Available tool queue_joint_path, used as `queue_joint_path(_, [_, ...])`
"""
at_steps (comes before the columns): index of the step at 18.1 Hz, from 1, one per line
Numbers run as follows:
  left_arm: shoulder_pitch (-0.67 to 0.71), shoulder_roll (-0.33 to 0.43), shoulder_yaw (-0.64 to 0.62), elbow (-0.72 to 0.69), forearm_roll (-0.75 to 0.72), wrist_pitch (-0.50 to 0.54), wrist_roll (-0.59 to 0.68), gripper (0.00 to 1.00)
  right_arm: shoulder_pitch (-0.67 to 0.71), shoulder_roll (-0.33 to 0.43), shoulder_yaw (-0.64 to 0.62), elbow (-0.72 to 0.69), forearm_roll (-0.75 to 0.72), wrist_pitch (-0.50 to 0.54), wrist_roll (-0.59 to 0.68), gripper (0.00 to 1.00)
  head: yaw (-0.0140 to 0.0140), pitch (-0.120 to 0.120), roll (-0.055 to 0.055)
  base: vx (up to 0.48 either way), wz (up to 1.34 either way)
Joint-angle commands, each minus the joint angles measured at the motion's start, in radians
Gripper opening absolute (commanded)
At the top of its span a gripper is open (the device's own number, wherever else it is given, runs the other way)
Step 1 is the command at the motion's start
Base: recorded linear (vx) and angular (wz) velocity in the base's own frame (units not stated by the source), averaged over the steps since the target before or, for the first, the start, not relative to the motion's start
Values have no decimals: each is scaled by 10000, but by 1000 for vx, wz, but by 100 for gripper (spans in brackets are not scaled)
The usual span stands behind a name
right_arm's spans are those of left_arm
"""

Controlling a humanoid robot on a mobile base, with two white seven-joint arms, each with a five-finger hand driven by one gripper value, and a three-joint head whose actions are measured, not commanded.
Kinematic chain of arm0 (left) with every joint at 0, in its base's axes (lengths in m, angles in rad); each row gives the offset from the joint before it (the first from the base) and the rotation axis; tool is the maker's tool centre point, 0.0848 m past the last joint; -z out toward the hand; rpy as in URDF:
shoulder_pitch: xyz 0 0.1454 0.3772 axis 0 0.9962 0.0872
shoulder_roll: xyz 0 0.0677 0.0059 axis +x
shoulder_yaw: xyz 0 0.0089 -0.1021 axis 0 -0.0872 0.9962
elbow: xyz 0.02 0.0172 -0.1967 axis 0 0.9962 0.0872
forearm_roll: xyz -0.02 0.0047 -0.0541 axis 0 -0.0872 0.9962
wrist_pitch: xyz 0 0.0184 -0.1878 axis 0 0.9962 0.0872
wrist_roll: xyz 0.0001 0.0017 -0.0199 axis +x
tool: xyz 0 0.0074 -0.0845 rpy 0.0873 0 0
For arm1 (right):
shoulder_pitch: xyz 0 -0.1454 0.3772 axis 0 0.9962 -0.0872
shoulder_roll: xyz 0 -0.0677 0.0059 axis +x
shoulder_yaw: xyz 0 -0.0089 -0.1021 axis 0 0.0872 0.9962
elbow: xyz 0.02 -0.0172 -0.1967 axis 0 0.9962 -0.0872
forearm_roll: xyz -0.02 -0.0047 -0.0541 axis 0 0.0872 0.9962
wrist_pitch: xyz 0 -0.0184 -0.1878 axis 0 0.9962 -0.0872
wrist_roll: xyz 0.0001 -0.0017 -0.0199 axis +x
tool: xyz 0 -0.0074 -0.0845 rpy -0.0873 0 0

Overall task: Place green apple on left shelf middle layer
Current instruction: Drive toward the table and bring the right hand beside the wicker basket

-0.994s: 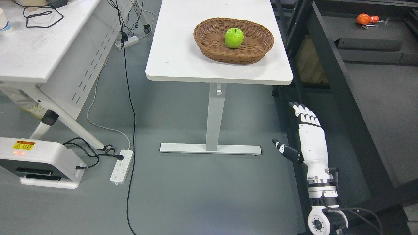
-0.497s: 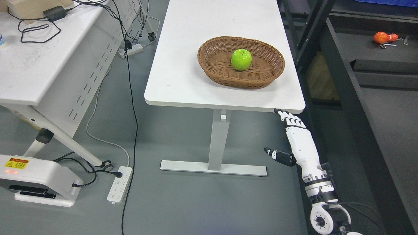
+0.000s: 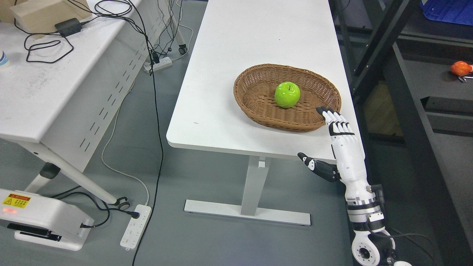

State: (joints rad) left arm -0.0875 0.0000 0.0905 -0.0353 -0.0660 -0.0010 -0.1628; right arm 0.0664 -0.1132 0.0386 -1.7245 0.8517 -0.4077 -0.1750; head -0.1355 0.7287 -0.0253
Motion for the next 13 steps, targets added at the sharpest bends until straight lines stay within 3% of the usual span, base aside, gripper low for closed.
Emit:
queue_joint_path(1, [0,175,0,0,0,-6,2,100,-65,58,-18,3,-80,12,16,99,0,0,0,240,91])
queue_joint_path(9, [0,175,0,0,0,-6,2,100,-249,58,12,3,-95,43,261,100,0,0,0,209,45])
queue_joint_path(13, [0,175,0,0,0,-6,2,100,-388,150,135,18,-95,303,1363,100,0,0,0,188,-14])
